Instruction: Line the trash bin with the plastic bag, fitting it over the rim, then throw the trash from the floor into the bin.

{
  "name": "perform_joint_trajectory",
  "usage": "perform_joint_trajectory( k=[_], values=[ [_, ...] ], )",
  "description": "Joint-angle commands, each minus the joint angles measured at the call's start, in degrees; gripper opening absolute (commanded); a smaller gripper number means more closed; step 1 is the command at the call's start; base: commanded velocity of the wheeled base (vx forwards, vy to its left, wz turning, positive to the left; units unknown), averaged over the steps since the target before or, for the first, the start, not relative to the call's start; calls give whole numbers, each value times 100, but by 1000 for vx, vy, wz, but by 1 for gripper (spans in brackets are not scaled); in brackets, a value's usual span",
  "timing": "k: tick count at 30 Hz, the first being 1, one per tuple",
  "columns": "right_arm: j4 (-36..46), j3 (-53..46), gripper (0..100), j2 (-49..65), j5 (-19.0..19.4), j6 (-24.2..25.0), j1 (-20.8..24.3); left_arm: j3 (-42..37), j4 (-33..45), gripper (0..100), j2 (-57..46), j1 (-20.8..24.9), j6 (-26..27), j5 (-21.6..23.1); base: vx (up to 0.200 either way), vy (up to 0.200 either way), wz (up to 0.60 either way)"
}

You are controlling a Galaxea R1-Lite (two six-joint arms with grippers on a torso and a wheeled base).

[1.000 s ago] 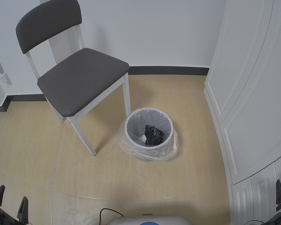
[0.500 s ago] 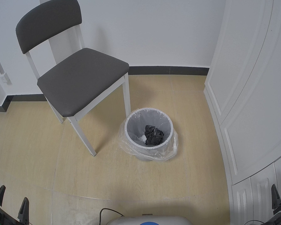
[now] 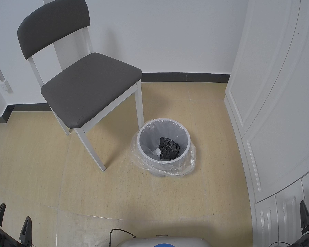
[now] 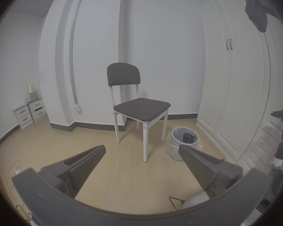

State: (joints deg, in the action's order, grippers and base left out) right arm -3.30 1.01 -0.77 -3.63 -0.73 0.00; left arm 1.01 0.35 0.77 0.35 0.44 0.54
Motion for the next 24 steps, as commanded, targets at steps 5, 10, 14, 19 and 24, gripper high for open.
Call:
perform_joint_trajectory(
  k=[5, 10, 14, 19, 24],
  values=[
    [23, -75, 100, 77, -1588, 829, -9, -101, 0, 100, -68, 0, 35, 17, 0, 0, 0],
    [23, -101, 100, 77, -146, -111, -9, -101, 0, 100, -68, 0, 35, 25, 0, 0, 0],
    [348, -101, 100, 77, 275, 29, -9, -101, 0, 100, -68, 0, 26, 17, 0, 0, 0],
    [330, -101, 100, 77, 302, 64, 0, -92, 0, 100, -68, 0, -97, -27, 0, 0, 0],
    [322, -101, 100, 77, 293, 117, 9, -92, -9, 100, -68, -9, -220, -89, 0, 0, 0]
  ],
)
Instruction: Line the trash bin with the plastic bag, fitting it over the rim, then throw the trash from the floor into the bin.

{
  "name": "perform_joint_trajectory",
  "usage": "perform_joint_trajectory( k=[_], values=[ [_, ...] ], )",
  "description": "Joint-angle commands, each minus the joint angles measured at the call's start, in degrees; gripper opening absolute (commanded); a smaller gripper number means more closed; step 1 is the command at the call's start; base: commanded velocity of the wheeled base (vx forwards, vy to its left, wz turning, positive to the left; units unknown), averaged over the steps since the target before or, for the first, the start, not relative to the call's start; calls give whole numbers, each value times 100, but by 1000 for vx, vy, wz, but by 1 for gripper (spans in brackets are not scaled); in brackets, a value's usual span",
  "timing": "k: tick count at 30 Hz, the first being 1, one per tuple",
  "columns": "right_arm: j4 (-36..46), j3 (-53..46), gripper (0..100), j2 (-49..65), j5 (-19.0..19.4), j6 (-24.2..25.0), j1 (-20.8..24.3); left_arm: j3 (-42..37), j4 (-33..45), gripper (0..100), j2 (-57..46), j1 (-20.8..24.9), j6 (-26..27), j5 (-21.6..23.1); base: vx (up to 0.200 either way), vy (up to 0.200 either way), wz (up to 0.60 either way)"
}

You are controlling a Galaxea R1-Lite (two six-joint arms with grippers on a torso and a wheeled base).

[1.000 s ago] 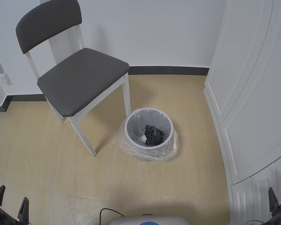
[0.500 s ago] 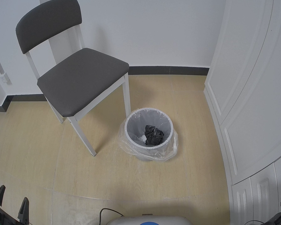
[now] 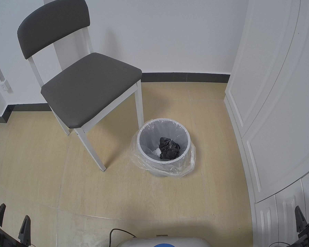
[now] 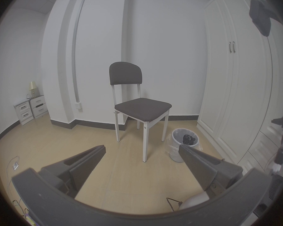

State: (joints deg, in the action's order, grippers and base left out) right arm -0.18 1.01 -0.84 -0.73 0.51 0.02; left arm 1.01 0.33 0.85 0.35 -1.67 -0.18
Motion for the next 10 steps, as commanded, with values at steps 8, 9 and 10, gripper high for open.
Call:
perform_joint_trajectory(
  k=[8, 9, 10],
  values=[
    [9, -101, 100, 84, 12, -7, -2, -101, -33, 100, -77, -9, 158, 9, 0, 0, 0],
    [9, -101, 100, 84, 12, -7, 6, -101, -33, 100, -77, -9, 158, 9, 0, 0, 0],
    [18, -101, 100, 84, 12, -7, 6, -101, -33, 100, -77, -9, 158, 9, 0, 0, 0]
  ],
)
